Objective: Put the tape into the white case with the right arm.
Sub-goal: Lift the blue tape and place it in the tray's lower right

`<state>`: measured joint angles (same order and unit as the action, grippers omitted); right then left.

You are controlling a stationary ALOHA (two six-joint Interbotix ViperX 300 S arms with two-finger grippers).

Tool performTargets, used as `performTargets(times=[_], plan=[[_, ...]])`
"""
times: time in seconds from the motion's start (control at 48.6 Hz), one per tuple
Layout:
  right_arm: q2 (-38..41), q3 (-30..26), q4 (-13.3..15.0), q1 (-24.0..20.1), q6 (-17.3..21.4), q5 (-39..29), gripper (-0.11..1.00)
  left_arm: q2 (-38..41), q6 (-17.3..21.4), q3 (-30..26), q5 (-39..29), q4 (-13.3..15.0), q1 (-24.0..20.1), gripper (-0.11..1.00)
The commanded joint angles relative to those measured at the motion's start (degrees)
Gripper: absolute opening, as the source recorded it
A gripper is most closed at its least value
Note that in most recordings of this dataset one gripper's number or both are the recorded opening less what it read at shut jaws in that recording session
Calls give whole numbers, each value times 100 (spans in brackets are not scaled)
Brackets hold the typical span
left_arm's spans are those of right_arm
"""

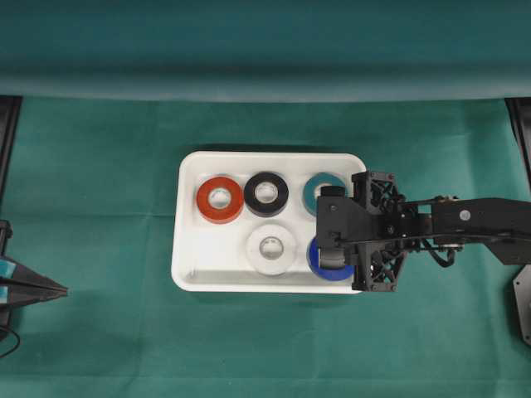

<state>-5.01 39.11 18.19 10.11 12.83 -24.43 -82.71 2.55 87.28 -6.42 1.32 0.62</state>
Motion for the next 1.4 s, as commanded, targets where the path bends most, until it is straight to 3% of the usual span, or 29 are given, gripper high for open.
performTargets(times=[0.0,0.267,1.09,1.213,1.378], plan=[[-211,-88,9,9,18,-26,1,53,9,-70,62,9,0,0],[-404,-35,9,26,53,-299,1,53,9,-70,62,9,-9,0],[-360,105,-9,35,246,-114,2,62,9,-70,62,9,-9,0],[-316,149,18,44,255,-18,24,53,9,-62,62,9,-9,0],[-308,141,26,53,255,-18,73,53,9,-70,62,9,-9,0]])
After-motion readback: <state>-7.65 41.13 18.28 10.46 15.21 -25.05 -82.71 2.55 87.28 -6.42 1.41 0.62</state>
